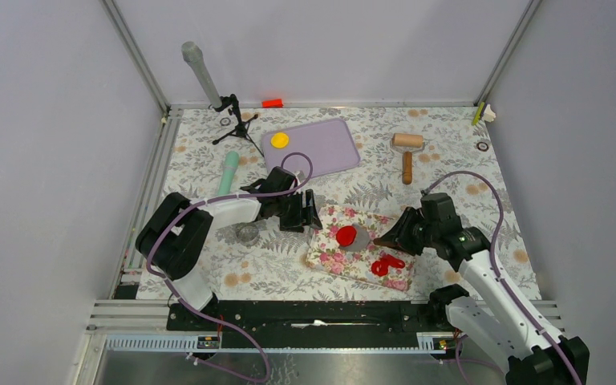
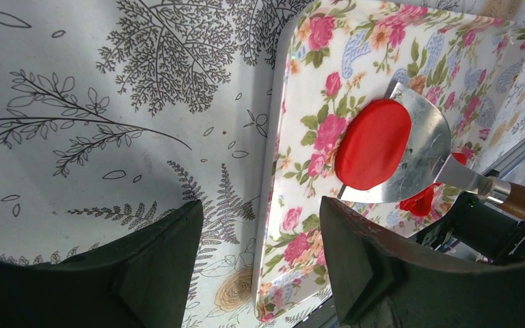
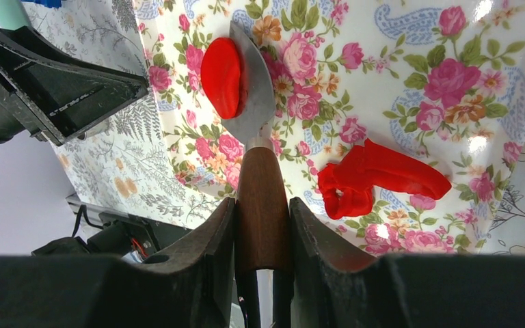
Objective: Roll out the dumpling wrappers from the dough
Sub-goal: Scoop the dumpling wrapper from the work surface.
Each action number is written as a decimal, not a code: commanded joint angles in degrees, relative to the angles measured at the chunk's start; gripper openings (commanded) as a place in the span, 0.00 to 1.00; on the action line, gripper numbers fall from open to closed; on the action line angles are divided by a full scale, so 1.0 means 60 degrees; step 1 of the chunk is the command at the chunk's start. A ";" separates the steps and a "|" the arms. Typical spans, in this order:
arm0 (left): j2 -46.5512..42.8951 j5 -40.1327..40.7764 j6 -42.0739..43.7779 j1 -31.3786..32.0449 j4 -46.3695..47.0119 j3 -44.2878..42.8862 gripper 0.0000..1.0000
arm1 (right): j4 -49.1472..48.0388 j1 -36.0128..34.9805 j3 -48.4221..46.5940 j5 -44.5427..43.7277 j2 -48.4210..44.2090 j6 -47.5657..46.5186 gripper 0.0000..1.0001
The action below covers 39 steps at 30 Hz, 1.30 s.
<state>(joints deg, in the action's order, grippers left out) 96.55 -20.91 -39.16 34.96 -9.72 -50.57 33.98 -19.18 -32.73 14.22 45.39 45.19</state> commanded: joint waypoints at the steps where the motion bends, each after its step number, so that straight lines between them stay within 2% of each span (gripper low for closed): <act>1: 0.0243 0.0188 0.0254 -0.0018 -0.0148 -0.0156 0.68 | 0.1082 -0.0041 -0.0288 -0.1467 0.0091 -0.0608 0.00; 21: 0.0224 0.0162 0.0394 -0.0077 -0.0286 -0.0370 0.68 | 0.2317 -0.0041 -0.1187 -0.1994 -0.0207 -0.0671 0.00; 26: -0.0048 0.0340 0.0846 0.0566 -0.0534 -0.0731 0.72 | 0.1881 -0.0041 -0.0905 -0.1719 -0.0004 -0.0619 0.00; 30: 0.0373 0.0840 0.0911 0.0990 -0.0849 -0.1224 0.75 | 0.1530 -0.0043 -0.0674 -0.1508 0.0083 -0.0511 0.00; 32: 0.0651 0.1049 0.0844 0.1150 -0.0923 -0.1391 0.73 | 0.1490 -0.0049 -0.0663 -0.1527 0.0122 -0.0516 0.00; 36: 0.0956 0.2502 0.0430 0.1657 -0.1656 -0.1882 0.65 | 0.1400 -0.0041 -0.0622 -0.1466 0.0165 -0.0494 0.00; 39: 0.1126 0.2783 0.0196 0.1814 -0.1772 -0.2072 0.51 | 0.1244 -0.0040 -0.0537 -0.1393 0.0145 -0.0413 0.00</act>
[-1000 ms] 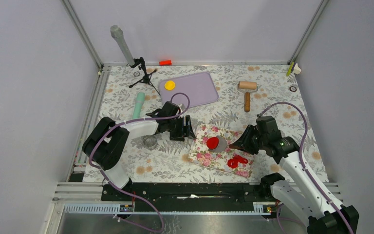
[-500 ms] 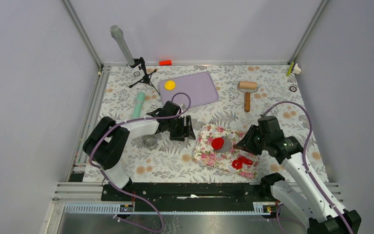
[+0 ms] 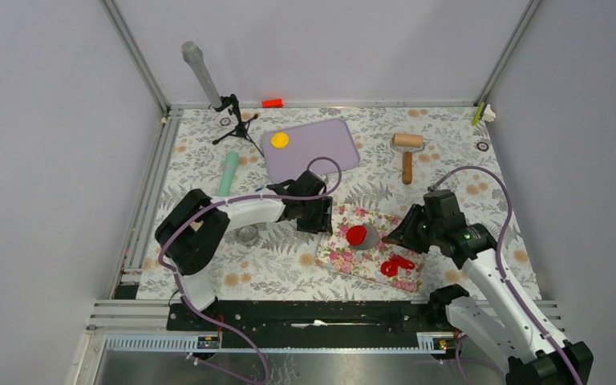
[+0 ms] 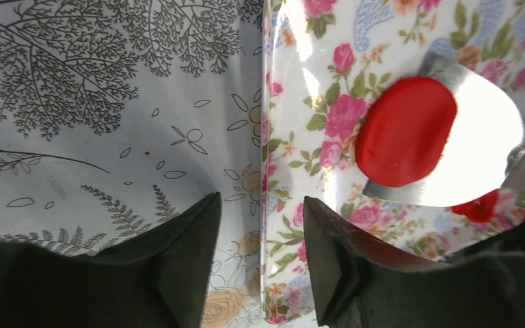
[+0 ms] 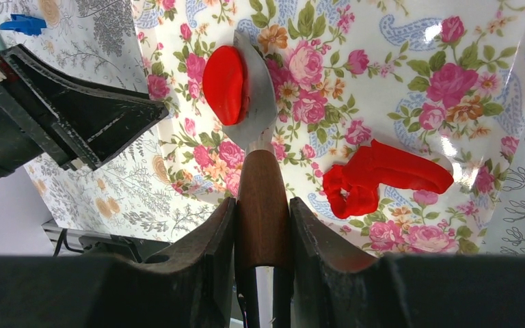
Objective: Roll out the dumpling wrappers from the dough
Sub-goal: Scoop the dumpling wrapper from the work surface.
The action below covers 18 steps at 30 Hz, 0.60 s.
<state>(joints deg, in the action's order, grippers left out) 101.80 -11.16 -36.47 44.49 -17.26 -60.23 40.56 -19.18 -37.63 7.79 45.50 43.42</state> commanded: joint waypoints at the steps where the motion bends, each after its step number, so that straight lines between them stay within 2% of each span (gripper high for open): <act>1: 0.0367 0.1270 -0.0259 0.0242 -0.0688 -0.0576 0.44 | 0.0075 -0.0041 0.0316 -0.0274 0.0125 -0.0074 0.00; 5: 0.0626 0.1541 -0.0205 0.0256 -0.1003 -0.0794 0.21 | -0.0105 -0.0041 0.0430 -0.0149 0.0160 0.0027 0.00; 7: 0.0739 0.1679 -0.0238 0.0275 -0.1165 -0.0851 0.13 | -0.0162 -0.0041 0.0438 -0.0122 0.0165 0.0039 0.00; 9: 0.0820 0.1970 -0.0350 0.0241 -0.1439 -0.0906 0.00 | -0.0115 -0.0043 0.0405 -0.0092 0.0227 0.0018 0.00; 12: 0.0722 0.2287 -0.0415 0.0025 -0.1634 -0.0792 0.00 | 0.0072 -0.0041 0.0370 -0.0278 0.0169 0.0050 0.00; 18: 0.0231 0.1955 -0.0036 -0.0527 -0.1423 -0.0312 0.00 | 0.0192 -0.0044 0.0512 -0.0407 -0.0175 0.0148 0.00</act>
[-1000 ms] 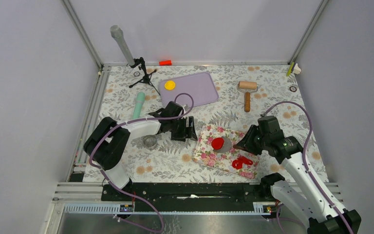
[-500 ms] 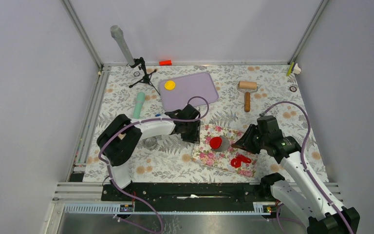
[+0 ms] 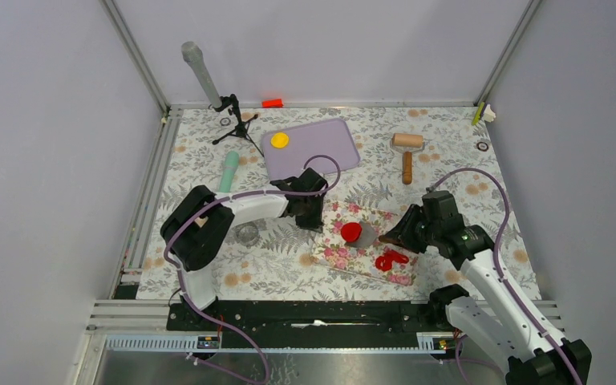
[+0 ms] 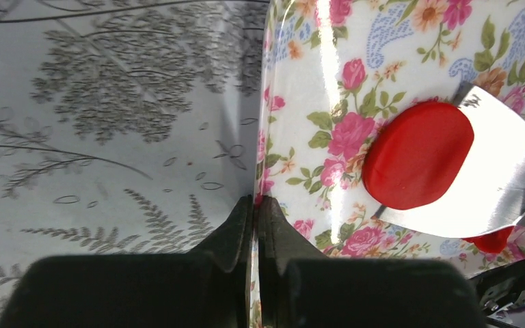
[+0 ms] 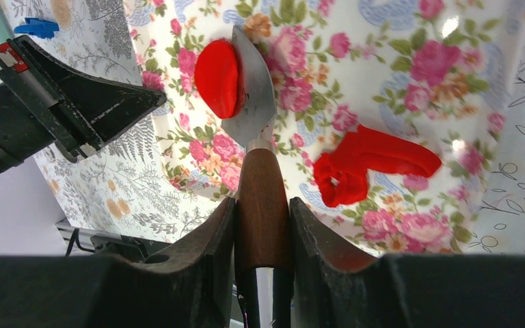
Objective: Roll out the dumpling wrappers from the dough
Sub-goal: Scoop the dumpling wrapper from the work surface.
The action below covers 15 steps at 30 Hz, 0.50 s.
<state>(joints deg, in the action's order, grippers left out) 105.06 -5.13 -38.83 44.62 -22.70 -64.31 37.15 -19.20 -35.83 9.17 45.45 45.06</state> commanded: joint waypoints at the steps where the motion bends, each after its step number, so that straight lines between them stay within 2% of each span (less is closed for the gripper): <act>1: -0.0336 0.0945 0.0436 -0.0572 -0.0510 0.0387 0.00 | 0.0797 -0.0038 0.0217 -0.0692 -0.0206 -0.0101 0.00; 8: -0.0334 0.0380 0.0624 -0.0640 -0.0357 0.0468 0.00 | 0.0870 -0.0037 0.0360 -0.0865 -0.0459 0.0003 0.00; 15: -0.0370 0.0041 0.0872 -0.0640 -0.0218 0.0468 0.00 | -0.0338 -0.0037 0.1304 -0.0400 -0.0516 0.0552 0.00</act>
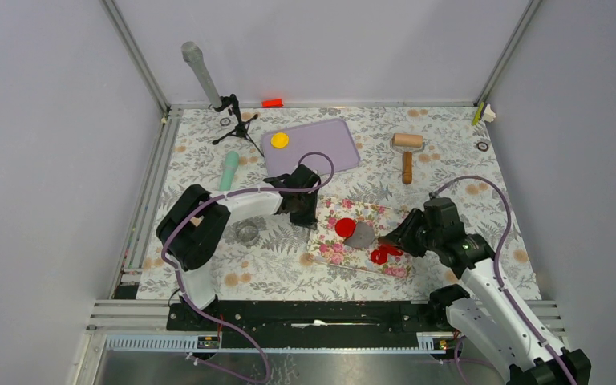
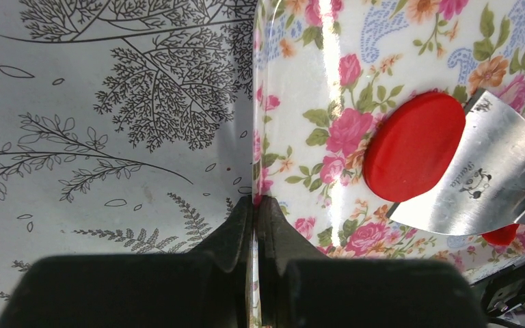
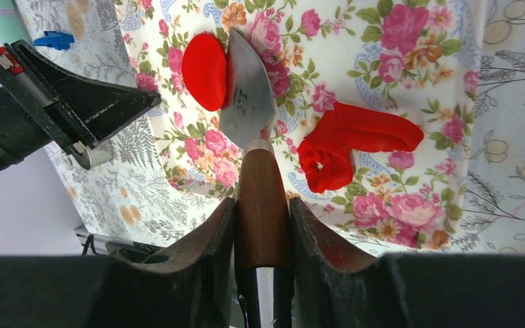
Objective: Roll out the dumpling wrappers from the dough
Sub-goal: Scoop the dumpling wrapper from the work surface.
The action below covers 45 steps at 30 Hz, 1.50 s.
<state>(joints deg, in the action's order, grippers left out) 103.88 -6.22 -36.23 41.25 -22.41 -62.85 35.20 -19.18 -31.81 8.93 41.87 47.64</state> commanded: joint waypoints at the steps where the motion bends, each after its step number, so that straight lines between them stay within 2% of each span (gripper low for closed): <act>1: -0.0174 0.0197 0.0460 -0.0083 -0.0251 0.0232 0.00 | -0.0164 -0.0048 0.0763 -0.0419 0.0044 0.0220 0.00; 10: -0.0174 -0.0023 0.0494 -0.0069 -0.0174 0.0271 0.00 | -0.1035 -0.0041 0.1935 -0.0645 -0.0846 0.1038 0.00; 18: -0.0188 -0.0162 0.0509 -0.0072 -0.0146 0.0305 0.00 | -0.2048 -0.0050 0.2848 -0.0577 -0.1046 0.1432 0.00; 34: -0.0174 -0.0285 0.0576 -0.0072 -0.0124 0.0292 0.00 | -0.3404 -0.0041 0.3412 -0.0058 -0.1015 0.1535 0.00; 45: -0.0513 -0.0356 0.0555 -0.0065 -0.0392 0.0043 0.00 | -0.3796 -0.0044 0.3188 0.0283 -0.2166 0.1231 0.00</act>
<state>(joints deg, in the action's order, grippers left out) 103.55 -8.01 -34.89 40.62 -21.54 -62.22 11.49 -19.18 -12.38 11.77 30.61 57.28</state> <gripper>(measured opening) 0.025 0.355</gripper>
